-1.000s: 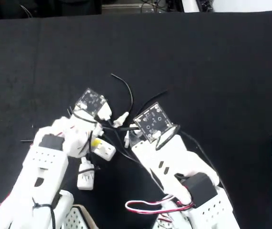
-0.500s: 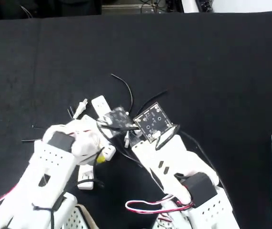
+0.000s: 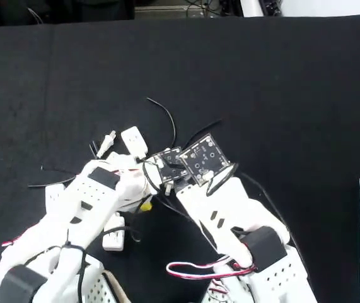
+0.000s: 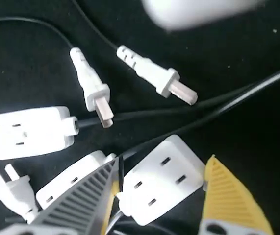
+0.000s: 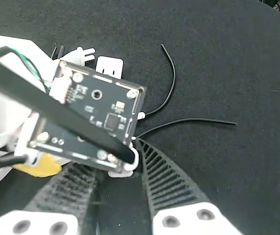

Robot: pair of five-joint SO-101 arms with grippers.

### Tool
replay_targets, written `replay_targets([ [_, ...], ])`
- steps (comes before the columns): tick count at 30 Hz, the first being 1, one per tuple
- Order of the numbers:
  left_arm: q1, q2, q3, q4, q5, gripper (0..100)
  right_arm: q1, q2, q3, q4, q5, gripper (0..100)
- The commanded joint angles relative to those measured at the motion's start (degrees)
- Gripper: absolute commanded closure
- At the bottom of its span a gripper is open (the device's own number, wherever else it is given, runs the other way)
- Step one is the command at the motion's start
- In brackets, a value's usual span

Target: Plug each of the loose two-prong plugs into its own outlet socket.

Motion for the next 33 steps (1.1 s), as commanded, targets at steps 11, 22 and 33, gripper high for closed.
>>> replay_targets([
  [11,-2.86,-3.87,-3.12,-1.85,17.67,90,0.26,-0.31,-0.66,-0.7,-0.18,98.7],
  [22,-13.05,-3.43,-6.99,1.32,15.03,68,0.26,-0.31,-0.66,-0.7,-0.18,98.7],
  [33,-8.75,-3.43,4.53,-10.73,14.07,73,0.26,-0.31,-0.66,-0.7,-0.18,98.7],
])
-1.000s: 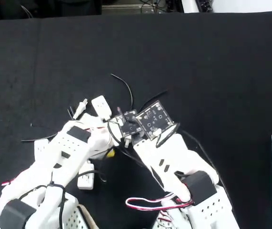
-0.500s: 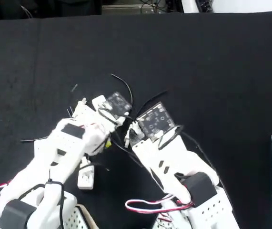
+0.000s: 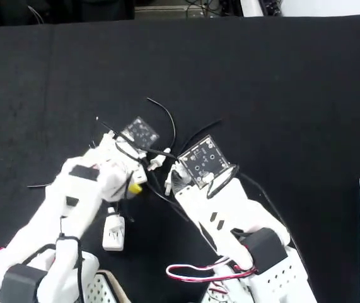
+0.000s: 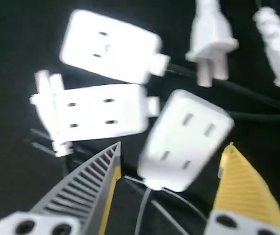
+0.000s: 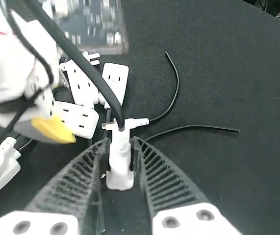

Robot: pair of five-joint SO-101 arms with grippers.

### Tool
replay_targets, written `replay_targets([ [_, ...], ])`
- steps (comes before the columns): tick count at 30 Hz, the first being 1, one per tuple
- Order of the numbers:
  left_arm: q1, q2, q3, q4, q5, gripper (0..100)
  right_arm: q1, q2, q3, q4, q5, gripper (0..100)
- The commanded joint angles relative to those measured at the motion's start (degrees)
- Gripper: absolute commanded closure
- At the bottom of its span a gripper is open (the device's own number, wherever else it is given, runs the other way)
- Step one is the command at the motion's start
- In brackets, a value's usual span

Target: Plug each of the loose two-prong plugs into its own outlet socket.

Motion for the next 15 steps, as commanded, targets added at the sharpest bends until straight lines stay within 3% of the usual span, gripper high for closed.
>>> replay_targets([
  [1,4.09,-0.44,2.33,-3.25,-0.62,75,0.26,-0.13,-0.57,-0.7,-0.26,98.7],
  [9,9.27,-1.05,2.68,-3.43,0.18,91,0.88,-0.57,-0.66,-0.62,-0.26,98.7],
  [15,12.18,-0.79,-3.3,-3.34,8.35,96,12.84,-0.66,-3.56,-0.88,-0.18,98.7],
])
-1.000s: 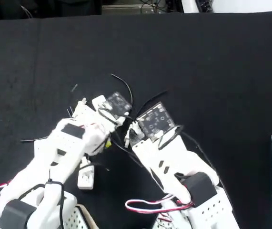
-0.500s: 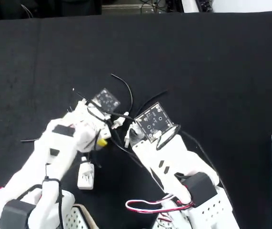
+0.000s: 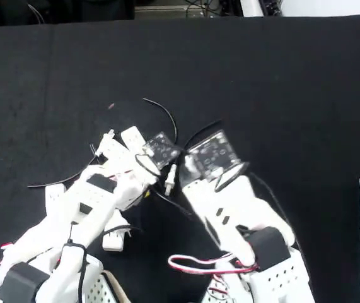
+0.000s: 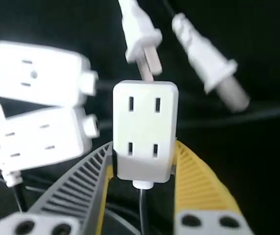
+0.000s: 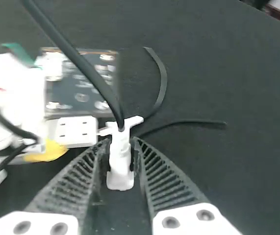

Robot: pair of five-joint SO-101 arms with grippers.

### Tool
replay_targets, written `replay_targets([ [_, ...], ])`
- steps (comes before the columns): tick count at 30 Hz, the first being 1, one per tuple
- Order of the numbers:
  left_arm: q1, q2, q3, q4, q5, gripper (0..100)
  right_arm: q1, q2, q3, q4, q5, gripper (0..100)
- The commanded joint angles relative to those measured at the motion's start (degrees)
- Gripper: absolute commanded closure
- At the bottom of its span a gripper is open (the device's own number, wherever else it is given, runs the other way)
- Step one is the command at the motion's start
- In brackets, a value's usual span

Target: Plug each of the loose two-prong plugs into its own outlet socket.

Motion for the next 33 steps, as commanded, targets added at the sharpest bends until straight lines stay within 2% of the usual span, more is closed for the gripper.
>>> replay_targets([
  [1,2.42,-0.62,-7.43,-0.62,5.54,96,7.91,-0.66,-4.0,-1.05,-0.18,98.7],
  [7,4.09,-0.44,-12.62,-0.62,7.74,96,15.47,-0.66,-4.44,-3.43,-0.62,98.7],
  [14,10.51,-0.44,-13.14,-0.53,8.0,96,16.53,-0.66,-4.35,-3.96,-0.62,98.7],
  [19,13.49,-1.05,-13.67,9.05,7.74,96,16.18,-0.66,-3.56,-4.04,-0.62,98.7],
  [25,7.87,-1.14,-14.46,20.48,7.65,96,14.95,-0.31,-3.47,-4.04,-0.62,98.7],
  [29,0.13,-1.14,-13.32,21.36,7.12,96,12.4,-0.22,-3.38,-3.6,-0.62,98.7],
  [33,-5.93,-0.53,-12.26,20.48,1.58,96,11.78,-0.22,-2.59,-3.87,-0.62,98.7],
])
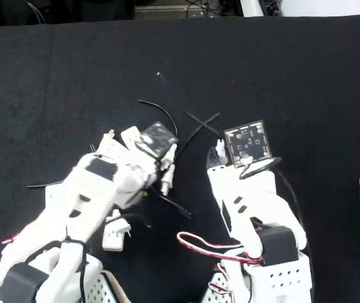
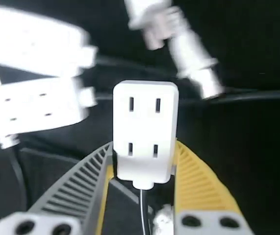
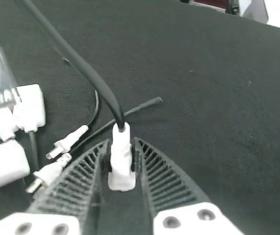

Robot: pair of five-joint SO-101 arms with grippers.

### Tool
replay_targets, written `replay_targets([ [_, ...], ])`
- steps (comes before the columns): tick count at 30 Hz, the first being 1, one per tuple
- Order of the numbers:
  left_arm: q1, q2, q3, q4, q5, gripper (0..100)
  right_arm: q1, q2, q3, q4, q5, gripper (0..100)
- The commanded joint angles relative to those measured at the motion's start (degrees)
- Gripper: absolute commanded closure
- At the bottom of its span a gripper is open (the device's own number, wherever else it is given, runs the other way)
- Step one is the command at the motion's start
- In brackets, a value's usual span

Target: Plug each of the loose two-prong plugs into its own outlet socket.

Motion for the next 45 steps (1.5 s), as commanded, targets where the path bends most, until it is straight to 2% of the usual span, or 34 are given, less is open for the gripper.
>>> replay_targets([
  [1,-6.99,-0.53,-0.92,-1.05,-5.27,96,-0.79,-0.22,-1.8,-1.23,-0.62,98.7],
  [5,-11.03,-0.44,1.54,-7.12,-7.12,96,-2.02,-0.22,-1.8,-1.05,-0.62,98.7],
  [11,-11.12,2.73,3.74,-10.37,-8.7,96,-4.75,-0.13,-0.75,-1.05,-0.62,98.7],
  [17,-11.65,11.25,-0.4,-7.38,-6.33,78,-7.3,-0.13,0.04,-1.05,-0.62,98.7],
  [23,-6.99,8.09,-0.04,0.0,-9.41,81,-9.23,-0.13,0.4,-0.97,-0.62,98.7],
  [26,-5.93,4.92,2.33,0.26,-9.58,80,-9.23,-0.13,0.4,-0.97,-0.62,98.7],
  [37,-11.3,-6.15,4.0,0.7,-9.67,80,-9.23,-0.13,0.48,-0.97,-0.62,98.7],
  [45,-10.77,-11.87,3.82,0.09,-8.79,80,-9.23,-0.13,0.48,-1.05,-0.62,98.7],
])
